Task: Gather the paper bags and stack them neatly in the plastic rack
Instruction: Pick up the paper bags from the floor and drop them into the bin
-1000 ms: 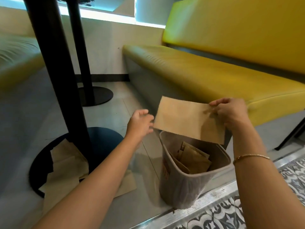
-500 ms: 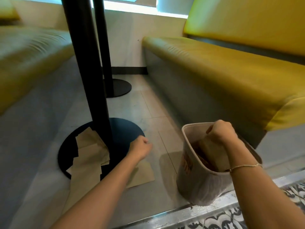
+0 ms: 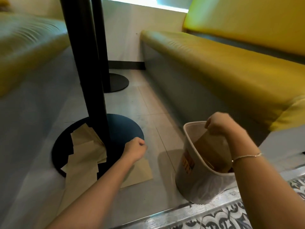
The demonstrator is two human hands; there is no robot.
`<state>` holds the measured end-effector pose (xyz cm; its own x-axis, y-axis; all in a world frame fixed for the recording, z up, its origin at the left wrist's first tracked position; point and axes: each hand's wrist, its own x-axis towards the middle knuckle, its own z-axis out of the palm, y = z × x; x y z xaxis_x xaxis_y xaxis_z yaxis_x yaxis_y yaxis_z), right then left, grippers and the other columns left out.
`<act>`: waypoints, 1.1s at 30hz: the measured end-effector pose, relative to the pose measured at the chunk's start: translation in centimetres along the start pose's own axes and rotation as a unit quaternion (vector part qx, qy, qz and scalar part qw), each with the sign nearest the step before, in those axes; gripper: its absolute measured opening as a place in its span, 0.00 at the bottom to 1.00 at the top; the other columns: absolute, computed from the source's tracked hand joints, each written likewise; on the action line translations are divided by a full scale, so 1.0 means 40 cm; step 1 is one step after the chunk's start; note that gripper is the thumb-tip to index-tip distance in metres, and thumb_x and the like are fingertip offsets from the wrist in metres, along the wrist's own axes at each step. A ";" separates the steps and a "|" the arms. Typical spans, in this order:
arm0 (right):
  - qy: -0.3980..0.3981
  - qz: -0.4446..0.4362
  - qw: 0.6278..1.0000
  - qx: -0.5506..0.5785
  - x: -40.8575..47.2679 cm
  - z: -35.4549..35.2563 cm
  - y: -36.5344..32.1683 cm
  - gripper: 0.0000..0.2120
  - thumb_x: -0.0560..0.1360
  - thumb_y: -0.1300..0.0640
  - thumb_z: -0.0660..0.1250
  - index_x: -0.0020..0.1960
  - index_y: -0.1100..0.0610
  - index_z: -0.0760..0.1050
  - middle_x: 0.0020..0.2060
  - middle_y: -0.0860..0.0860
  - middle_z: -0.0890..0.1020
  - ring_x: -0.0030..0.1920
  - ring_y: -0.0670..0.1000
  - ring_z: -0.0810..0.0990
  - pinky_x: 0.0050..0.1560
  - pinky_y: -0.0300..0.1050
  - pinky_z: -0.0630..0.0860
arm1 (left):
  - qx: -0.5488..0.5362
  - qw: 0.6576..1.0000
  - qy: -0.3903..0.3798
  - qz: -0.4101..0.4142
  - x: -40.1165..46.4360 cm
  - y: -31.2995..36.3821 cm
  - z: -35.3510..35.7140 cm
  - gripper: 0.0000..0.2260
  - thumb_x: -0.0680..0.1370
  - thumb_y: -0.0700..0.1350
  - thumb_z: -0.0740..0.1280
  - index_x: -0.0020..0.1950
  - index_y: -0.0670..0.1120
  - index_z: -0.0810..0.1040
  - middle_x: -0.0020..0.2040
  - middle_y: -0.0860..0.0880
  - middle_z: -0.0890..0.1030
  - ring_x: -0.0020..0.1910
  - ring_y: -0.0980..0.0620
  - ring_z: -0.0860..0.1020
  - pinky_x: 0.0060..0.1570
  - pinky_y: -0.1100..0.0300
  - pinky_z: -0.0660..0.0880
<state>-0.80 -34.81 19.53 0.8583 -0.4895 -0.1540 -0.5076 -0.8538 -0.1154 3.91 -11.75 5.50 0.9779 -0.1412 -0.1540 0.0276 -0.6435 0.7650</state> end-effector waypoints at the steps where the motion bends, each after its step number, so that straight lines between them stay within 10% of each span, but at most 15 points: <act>1: -0.019 0.002 1.000 0.016 -0.014 0.023 -0.011 0.15 0.71 0.62 0.68 0.57 0.58 0.77 0.48 0.55 0.79 0.48 0.55 0.78 0.52 0.48 0.77 | 0.008 1.000 -0.003 -0.007 -0.001 -0.009 0.003 0.09 0.77 0.41 0.63 0.39 0.51 0.66 0.40 0.48 0.69 0.39 0.50 0.67 0.39 0.61 0.65; 10: 0.120 -0.106 0.976 0.144 -0.047 0.154 -0.232 0.11 0.77 0.61 0.63 0.58 0.57 0.75 0.52 0.54 0.80 0.46 0.51 0.77 0.47 0.46 0.77 | 0.133 0.978 -0.059 -0.147 -0.014 -0.227 -0.004 0.15 0.78 0.44 0.60 0.63 0.42 0.70 0.61 0.43 0.74 0.57 0.45 0.75 0.53 0.57 0.74; 19: -0.136 -0.069 0.984 0.095 -0.002 0.616 -0.296 0.17 0.76 0.57 0.63 0.64 0.57 0.68 0.57 0.56 0.76 0.57 0.55 0.75 0.57 0.48 0.75 | 0.161 0.979 -0.028 -0.124 0.017 -0.391 -0.007 0.22 0.75 0.48 0.66 0.68 0.47 0.66 0.63 0.45 0.71 0.62 0.45 0.70 0.58 0.50 0.72; 27: -0.187 -0.006 0.954 0.234 0.040 0.732 -0.289 0.47 0.63 0.51 0.78 0.74 0.59 0.56 0.68 0.57 0.67 0.67 0.58 0.67 0.66 0.52 0.68 | 0.261 0.959 -0.072 -0.079 0.058 -0.394 0.053 0.29 0.75 0.47 0.69 0.72 0.48 0.61 0.67 0.48 0.67 0.69 0.47 0.61 0.60 0.55 0.68; 33: -0.178 0.032 0.935 0.305 0.044 0.741 -0.249 0.13 0.67 0.64 0.72 0.47 0.55 0.73 0.48 0.55 0.79 0.49 0.54 0.77 0.53 0.51 0.78 | 0.128 0.987 -0.033 -0.093 0.052 -0.419 0.058 0.12 0.75 0.44 0.68 0.59 0.47 0.77 0.55 0.45 0.77 0.54 0.47 0.75 0.51 0.58 0.73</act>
<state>3.52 -21.92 -8.69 0.7999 -0.3539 -0.4847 -0.5994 -0.5113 -0.6159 5.01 -2.99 -9.10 0.9448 -0.0455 -0.3245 0.1445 -0.8310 0.5372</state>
